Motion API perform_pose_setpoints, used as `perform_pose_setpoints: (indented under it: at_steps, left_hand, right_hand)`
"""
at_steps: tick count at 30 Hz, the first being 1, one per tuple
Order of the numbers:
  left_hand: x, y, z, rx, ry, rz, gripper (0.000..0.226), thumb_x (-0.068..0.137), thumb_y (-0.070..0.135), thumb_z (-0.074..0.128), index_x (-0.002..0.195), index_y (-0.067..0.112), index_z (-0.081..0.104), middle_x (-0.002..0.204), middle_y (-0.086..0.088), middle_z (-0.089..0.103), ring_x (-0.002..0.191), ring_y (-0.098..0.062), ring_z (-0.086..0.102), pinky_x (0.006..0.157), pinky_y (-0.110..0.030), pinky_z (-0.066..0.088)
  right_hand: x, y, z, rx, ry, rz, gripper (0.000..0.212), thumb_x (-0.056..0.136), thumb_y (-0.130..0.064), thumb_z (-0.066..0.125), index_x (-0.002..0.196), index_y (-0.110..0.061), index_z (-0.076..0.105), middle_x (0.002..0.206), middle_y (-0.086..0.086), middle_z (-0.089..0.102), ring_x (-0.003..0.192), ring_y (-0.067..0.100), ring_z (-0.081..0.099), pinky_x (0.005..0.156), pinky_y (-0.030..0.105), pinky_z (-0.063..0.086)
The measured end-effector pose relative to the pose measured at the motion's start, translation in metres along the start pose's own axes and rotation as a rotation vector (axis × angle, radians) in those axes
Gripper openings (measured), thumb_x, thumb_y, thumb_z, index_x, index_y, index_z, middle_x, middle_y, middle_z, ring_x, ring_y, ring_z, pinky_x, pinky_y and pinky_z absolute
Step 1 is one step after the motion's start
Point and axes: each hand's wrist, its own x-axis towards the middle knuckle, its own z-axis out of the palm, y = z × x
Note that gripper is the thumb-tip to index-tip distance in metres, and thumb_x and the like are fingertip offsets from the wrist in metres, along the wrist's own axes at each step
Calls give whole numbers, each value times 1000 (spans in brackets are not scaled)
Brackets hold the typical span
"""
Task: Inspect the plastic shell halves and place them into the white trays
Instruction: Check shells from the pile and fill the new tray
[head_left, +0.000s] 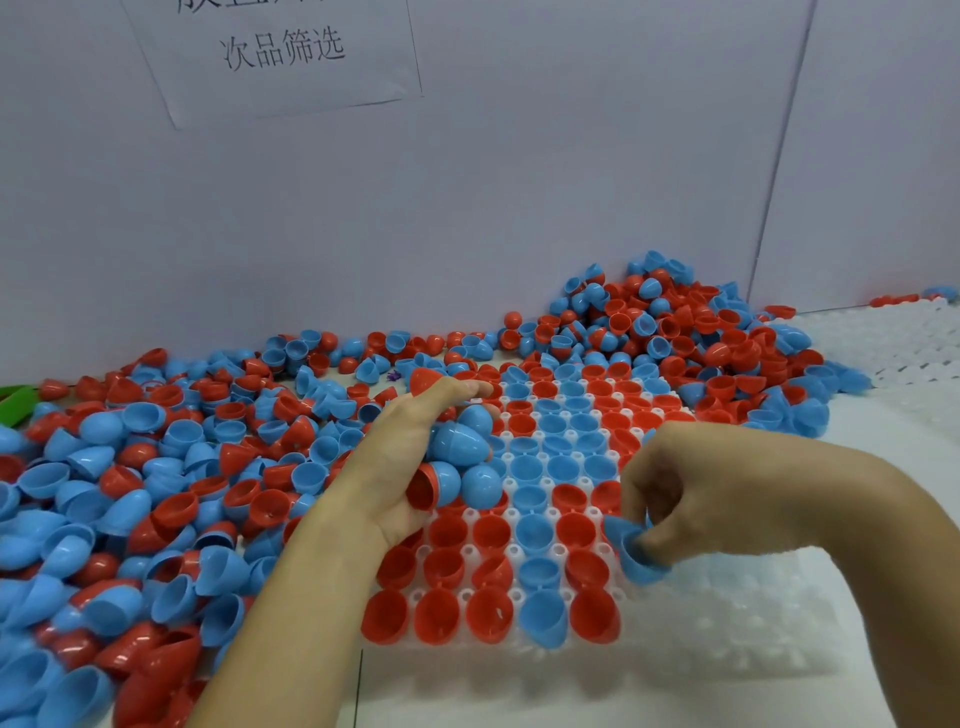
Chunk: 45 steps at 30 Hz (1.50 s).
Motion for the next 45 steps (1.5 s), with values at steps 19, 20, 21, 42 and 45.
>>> perform_pose_setpoints:
  at_steps: [19, 20, 21, 42, 45]
  left_hand:
    - [1, -3, -2, 0, -26, -3, 25, 62, 39, 74, 81, 24, 81, 92, -7, 72, 59, -14, 62, 53, -27, 55]
    - [2, -3, -2, -1, -24, -3, 25, 62, 39, 74, 81, 23, 81, 93, -7, 72, 59, -14, 63, 53, -27, 55]
    - [2, -3, -2, -4, -21, -4, 26, 62, 39, 74, 82, 23, 81, 93, -8, 73, 59, -14, 63, 54, -28, 56]
    - [0, -8, 4, 30, -230, 15, 49, 82, 69, 65, 88, 22, 76, 92, -6, 74, 84, -21, 73, 76, -36, 60]
    - [1, -9, 5, 58, -228, 61, 55, 70, 71, 73, 92, 22, 78, 105, -8, 75, 97, -25, 73, 92, -47, 59]
  right_hand:
    - [2, -23, 16, -189, -147, 232, 28, 76, -37, 83, 101, -34, 73, 95, -15, 66, 83, 9, 61, 75, 20, 54]
    - [0, -22, 14, -185, -144, 229, 29, 74, -41, 84, 100, -36, 72, 92, -17, 65, 82, 8, 61, 74, 20, 53]
    - [-2, -19, 13, -180, -140, 224, 29, 73, -44, 84, 98, -37, 72, 87, -19, 64, 80, 6, 60, 69, 19, 50]
    - [54, -39, 34, 498, 761, -436, 29, 89, -42, 66, 117, -34, 69, 108, -19, 60, 95, 3, 59, 73, 11, 45]
    - [57, -43, 35, 594, 704, -435, 22, 87, -35, 72, 109, -33, 74, 108, -16, 68, 97, 5, 63, 82, 20, 52]
